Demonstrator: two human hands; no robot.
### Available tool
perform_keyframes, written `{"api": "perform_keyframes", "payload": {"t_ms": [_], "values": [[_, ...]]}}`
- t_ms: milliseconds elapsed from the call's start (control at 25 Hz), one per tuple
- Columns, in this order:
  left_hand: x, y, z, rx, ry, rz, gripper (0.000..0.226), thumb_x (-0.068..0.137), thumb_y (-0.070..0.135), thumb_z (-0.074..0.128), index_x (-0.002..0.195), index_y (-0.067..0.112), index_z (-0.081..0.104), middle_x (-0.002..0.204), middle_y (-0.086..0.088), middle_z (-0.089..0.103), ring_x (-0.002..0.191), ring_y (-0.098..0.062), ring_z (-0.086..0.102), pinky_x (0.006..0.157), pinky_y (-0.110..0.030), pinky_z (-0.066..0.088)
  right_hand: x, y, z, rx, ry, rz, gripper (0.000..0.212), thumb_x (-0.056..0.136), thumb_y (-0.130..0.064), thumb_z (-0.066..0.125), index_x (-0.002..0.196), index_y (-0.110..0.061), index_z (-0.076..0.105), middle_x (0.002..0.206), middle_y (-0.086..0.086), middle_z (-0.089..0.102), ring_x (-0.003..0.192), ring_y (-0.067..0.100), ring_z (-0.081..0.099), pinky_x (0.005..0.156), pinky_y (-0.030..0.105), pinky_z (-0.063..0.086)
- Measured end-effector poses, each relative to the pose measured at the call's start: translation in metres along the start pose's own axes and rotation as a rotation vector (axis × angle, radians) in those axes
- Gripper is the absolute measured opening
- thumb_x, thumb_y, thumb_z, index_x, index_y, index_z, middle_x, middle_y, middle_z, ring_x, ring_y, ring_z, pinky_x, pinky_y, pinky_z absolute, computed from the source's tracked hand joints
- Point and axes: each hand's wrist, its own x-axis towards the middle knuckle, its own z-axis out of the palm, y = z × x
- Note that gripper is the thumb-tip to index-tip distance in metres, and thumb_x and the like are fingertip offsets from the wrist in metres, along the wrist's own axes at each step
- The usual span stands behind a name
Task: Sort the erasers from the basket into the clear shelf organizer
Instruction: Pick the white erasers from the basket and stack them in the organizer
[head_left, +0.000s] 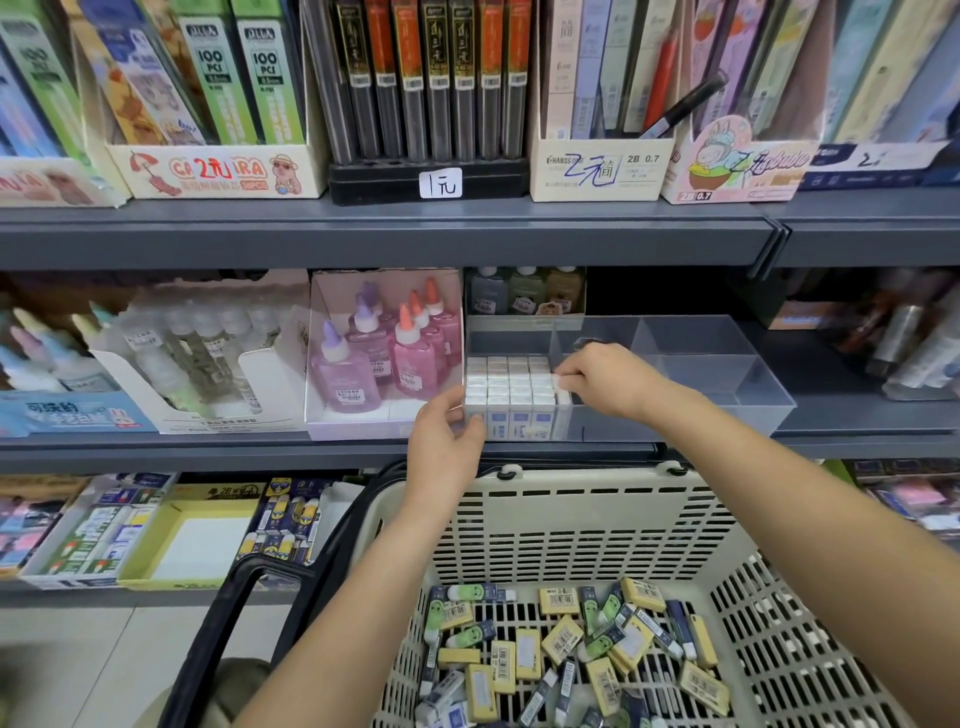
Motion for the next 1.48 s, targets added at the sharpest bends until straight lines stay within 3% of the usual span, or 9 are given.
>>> {"api": "perform_keyframes", "payload": {"t_ms": [80, 120, 280, 400, 640, 800, 1080, 1280, 1480], "values": [[-0.015, 0.002, -0.001, -0.061, 0.040, 0.016, 0.033, 0.090, 0.010, 0.055, 0.121, 0.020, 0.051, 0.112, 0.004, 0.057, 0.088, 0.008, 0.055, 0.073, -0.001, 0.039, -0.009, 0.007, 0.002, 0.054, 0.102, -0.007, 0.030, 0.096, -0.022, 0.045, 0.119, -0.011, 0.062, 0.110, 0.010, 0.064, 0.103, 0.027, 0.056, 0.089, 0.033, 0.044], [-0.024, 0.002, -0.002, -0.095, 0.049, 0.030, 0.030, 0.089, 0.010, 0.055, 0.116, 0.023, 0.052, 0.107, 0.008, 0.057, 0.084, 0.013, 0.055, 0.069, 0.001, 0.039, -0.018, 0.010, 0.004, 0.126, 0.171, -0.002, 0.034, 0.096, -0.023, 0.048, 0.126, -0.013, 0.057, 0.104, 0.005, 0.065, 0.098, 0.023, 0.056, 0.087, 0.029, 0.042], [-0.065, -0.006, -0.006, -0.040, -0.101, 0.008, 0.027, 0.088, 0.011, 0.058, 0.109, 0.028, 0.054, 0.101, 0.017, 0.058, 0.087, 0.014, 0.054, 0.072, 0.001, 0.041, -0.077, 0.021, 0.029, 0.507, 0.289, -0.010, 0.023, 0.090, -0.028, 0.057, 0.111, -0.026, 0.066, 0.077, -0.015, 0.059, 0.073, 0.010, 0.056, 0.070, 0.019, 0.042], [-0.083, -0.023, -0.008, 0.100, -0.237, -0.118, 0.022, 0.089, 0.016, 0.058, 0.110, 0.022, 0.054, 0.098, 0.016, 0.056, 0.086, 0.006, 0.053, 0.069, -0.005, 0.043, -0.114, 0.024, 0.082, 0.540, 0.076, -0.019, 0.019, 0.088, -0.035, 0.054, 0.102, -0.031, 0.066, 0.086, -0.013, 0.067, 0.072, 0.001, 0.060, 0.062, 0.017, 0.050], [-0.091, -0.079, -0.001, 0.488, -0.388, -0.362, 0.016, 0.091, 0.013, 0.049, 0.089, 0.009, 0.064, 0.078, -0.002, 0.056, 0.072, -0.015, 0.053, 0.071, -0.025, 0.043, -0.145, -0.005, 0.205, 0.154, -0.469, -0.327, 0.030, 0.094, -0.027, 0.052, 0.121, -0.018, 0.060, 0.121, 0.003, 0.060, 0.102, 0.018, 0.058, 0.088, 0.036, 0.050], [-0.096, -0.110, -0.005, 0.685, -0.476, -0.384, 0.038, 0.091, 0.008, 0.040, 0.055, 0.019, 0.035, 0.059, 0.001, 0.041, 0.056, -0.018, 0.044, 0.054, -0.023, 0.035, -0.153, -0.023, 0.246, -0.074, -0.565, -0.450, 0.044, 0.090, -0.034, 0.058, 0.127, -0.013, 0.049, 0.128, 0.009, 0.052, 0.117, 0.028, 0.048, 0.092, 0.040, 0.046], [-0.112, -0.129, -0.007, 0.861, -0.798, -0.470, 0.024, 0.091, 0.002, 0.038, 0.070, 0.010, 0.047, 0.067, -0.005, 0.040, 0.051, -0.015, 0.033, 0.052, -0.024, 0.031, -0.163, -0.022, 0.262, -0.077, -0.463, -0.430, 0.041, 0.085, -0.042, 0.058, 0.118, -0.018, 0.052, 0.114, 0.006, 0.053, 0.106, 0.027, 0.053, 0.075, 0.036, 0.049], [-0.112, -0.122, -0.007, 0.705, -0.657, -0.470, 0.024, 0.093, 0.015, 0.046, 0.070, 0.014, 0.051, 0.068, -0.006, 0.047, 0.057, -0.019, 0.043, 0.066, -0.031, 0.046, -0.155, -0.015, 0.254, 0.071, -0.513, -0.237, 0.031, 0.083, -0.042, 0.061, 0.107, -0.022, 0.060, 0.102, 0.000, 0.064, 0.090, 0.021, 0.060, 0.068, 0.032, 0.049], [-0.116, -0.116, -0.006, 0.591, -0.934, -0.688, 0.038, 0.091, 0.036, 0.057, 0.119, 0.010, 0.057, 0.109, -0.005, 0.063, 0.089, -0.015, 0.061, 0.074, -0.026, 0.052, -0.143, 0.000, 0.231, 0.538, -0.442, -0.011, 0.019, 0.079, -0.027, 0.071, 0.092, -0.016, 0.063, 0.090, 0.001, 0.066, 0.082, 0.019, 0.063, 0.075, 0.032, 0.053]]}}
